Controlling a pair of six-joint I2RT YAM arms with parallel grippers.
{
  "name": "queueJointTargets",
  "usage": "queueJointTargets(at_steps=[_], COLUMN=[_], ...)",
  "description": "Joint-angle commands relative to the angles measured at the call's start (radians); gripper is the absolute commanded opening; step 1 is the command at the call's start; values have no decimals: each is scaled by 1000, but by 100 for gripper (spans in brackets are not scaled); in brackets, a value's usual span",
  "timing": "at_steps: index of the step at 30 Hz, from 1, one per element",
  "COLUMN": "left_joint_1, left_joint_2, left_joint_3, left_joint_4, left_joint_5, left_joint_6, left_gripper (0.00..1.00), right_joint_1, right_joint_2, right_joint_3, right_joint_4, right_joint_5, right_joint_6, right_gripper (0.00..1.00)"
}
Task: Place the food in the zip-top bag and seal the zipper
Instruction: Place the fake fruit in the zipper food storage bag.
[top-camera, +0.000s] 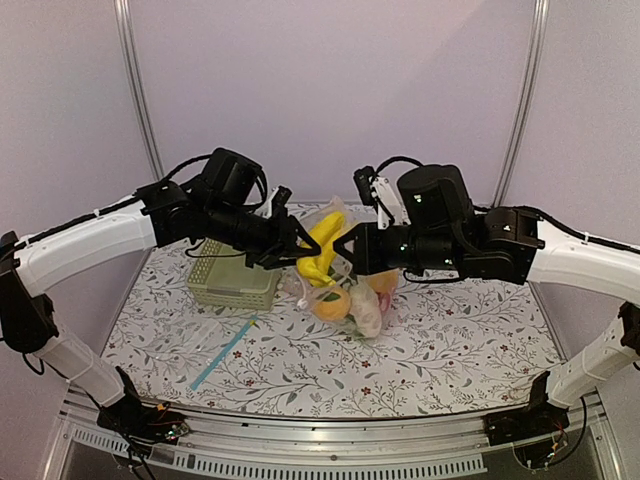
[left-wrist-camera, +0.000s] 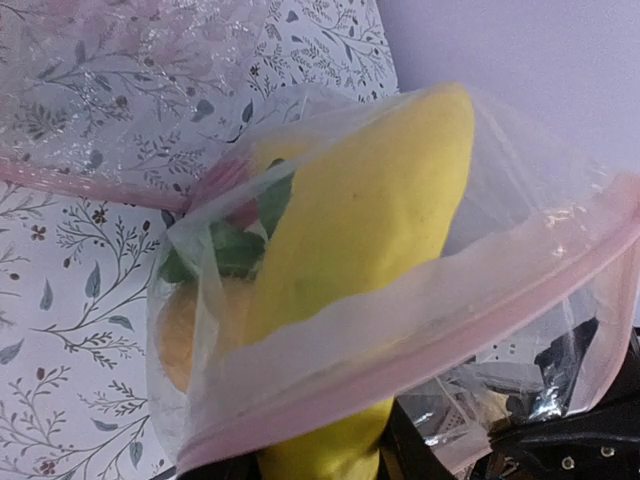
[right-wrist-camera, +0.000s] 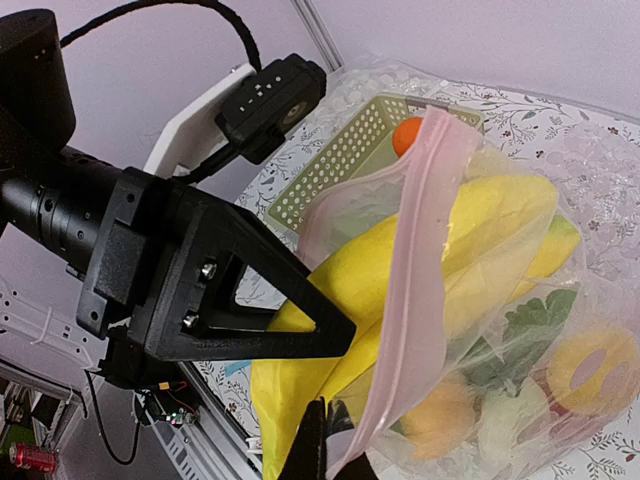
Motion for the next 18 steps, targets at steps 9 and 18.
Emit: queueJointTargets(at_steps=[9,18], left_joint_1=[-72,-83], left_joint_2=[24,3], left_joint_3=[46,108], left_joint_4=[-73,-42], left_joint_5=[-290,-199], left_joint_6=[126,273], left_gripper=[35,69], right_joint_1=[13,13], right_joint_2=[23,38], right_joint_3=[44,42], right_joint_4=[41,37], right_joint_5=[-3,53], right_joint_6=[80,94], right_gripper=[0,0])
